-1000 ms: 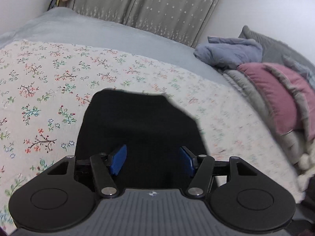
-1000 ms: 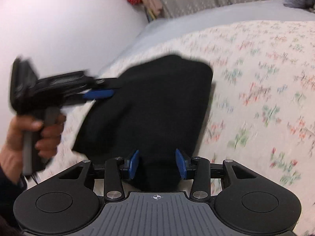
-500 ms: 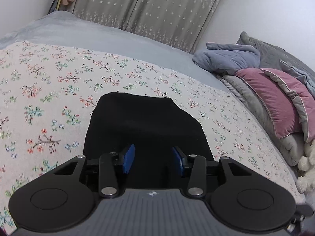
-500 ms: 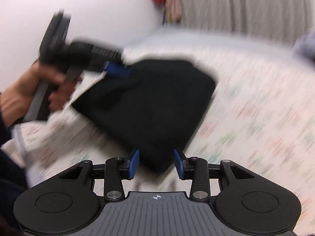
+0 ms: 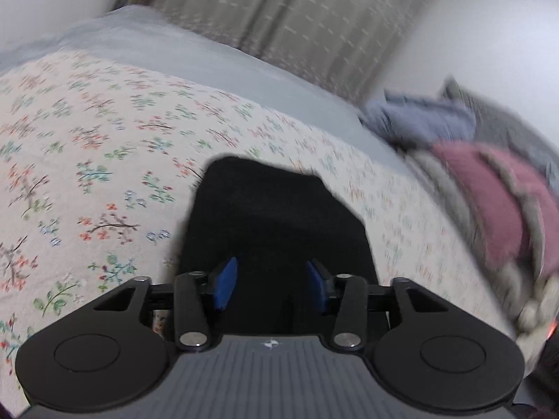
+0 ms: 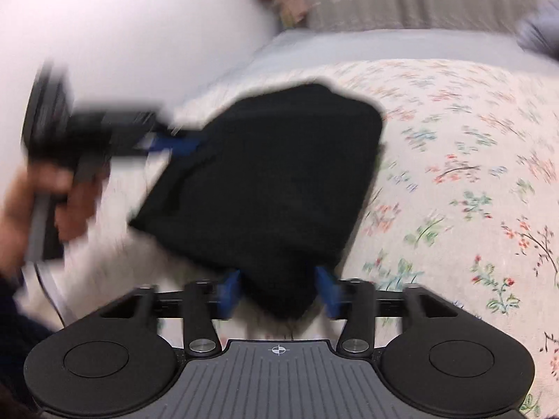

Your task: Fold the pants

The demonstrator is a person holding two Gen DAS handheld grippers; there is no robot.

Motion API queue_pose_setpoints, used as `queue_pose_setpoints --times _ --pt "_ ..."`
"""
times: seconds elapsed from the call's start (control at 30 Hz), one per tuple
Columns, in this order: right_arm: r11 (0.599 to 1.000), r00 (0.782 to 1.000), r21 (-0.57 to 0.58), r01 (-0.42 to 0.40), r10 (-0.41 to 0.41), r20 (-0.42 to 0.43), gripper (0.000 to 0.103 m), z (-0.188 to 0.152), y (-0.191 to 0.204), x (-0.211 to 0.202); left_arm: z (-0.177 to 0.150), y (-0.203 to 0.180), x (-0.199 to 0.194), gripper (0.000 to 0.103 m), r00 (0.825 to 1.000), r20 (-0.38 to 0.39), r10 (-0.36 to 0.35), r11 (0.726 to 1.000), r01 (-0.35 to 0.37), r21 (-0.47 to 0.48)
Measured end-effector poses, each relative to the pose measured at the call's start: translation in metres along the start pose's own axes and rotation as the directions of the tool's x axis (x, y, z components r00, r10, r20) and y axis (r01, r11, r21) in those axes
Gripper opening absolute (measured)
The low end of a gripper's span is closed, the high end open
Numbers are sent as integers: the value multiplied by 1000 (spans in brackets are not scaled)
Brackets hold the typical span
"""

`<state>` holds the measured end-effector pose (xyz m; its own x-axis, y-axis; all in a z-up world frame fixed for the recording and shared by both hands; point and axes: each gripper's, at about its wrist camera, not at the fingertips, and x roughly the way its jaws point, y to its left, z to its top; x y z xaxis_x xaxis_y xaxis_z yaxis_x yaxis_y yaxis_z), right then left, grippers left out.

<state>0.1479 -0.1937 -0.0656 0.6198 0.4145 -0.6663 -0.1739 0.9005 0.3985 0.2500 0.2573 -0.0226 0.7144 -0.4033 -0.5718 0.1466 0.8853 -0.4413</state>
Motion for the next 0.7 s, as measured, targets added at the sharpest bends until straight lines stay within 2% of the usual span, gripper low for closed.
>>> queue_pose_setpoints --times 0.03,0.07,0.13,0.2,0.27,0.33,0.43,0.47,0.53,0.6,0.7 --pt "998 1000 60 -10 8 29 75 6 -10 -3 2 5 -4 69 1000 19 12 999 -11 -31" --pt "994 999 110 -25 20 42 77 11 -20 -3 4 12 -6 75 999 30 44 997 -42 -63" --pt "974 996 214 -78 70 47 77 20 -40 5 8 28 -3 78 996 14 87 990 -85 -115" --pt "919 987 358 -163 148 70 77 22 -64 11 8 44 4 78 999 -25 42 983 -46 -178" --pt "837 965 482 -261 241 105 78 20 -82 14 5 52 8 79 999 -43 -9 971 -2 -238" --pt "796 943 509 -329 303 135 79 21 -85 6 4 52 11 79 998 -57 6 974 -19 -227" --pt "806 912 427 -411 356 206 86 29 -80 -19 4 49 12 80 998 -68 13 980 -26 -195" --pt "828 920 403 -390 326 219 86 34 -77 -23 5 50 12 80 998 -65 -3 979 -10 -202" --pt "882 960 387 -267 209 188 86 43 -73 -14 5 51 13 83 998 -61 -32 979 19 -203" --pt "872 976 439 -214 175 129 86 43 -80 6 3 49 20 84 995 -86 -46 980 28 -198" --pt "847 977 488 -210 198 76 86 36 -85 39 -2 52 33 84 988 -128 -88 973 58 -226"
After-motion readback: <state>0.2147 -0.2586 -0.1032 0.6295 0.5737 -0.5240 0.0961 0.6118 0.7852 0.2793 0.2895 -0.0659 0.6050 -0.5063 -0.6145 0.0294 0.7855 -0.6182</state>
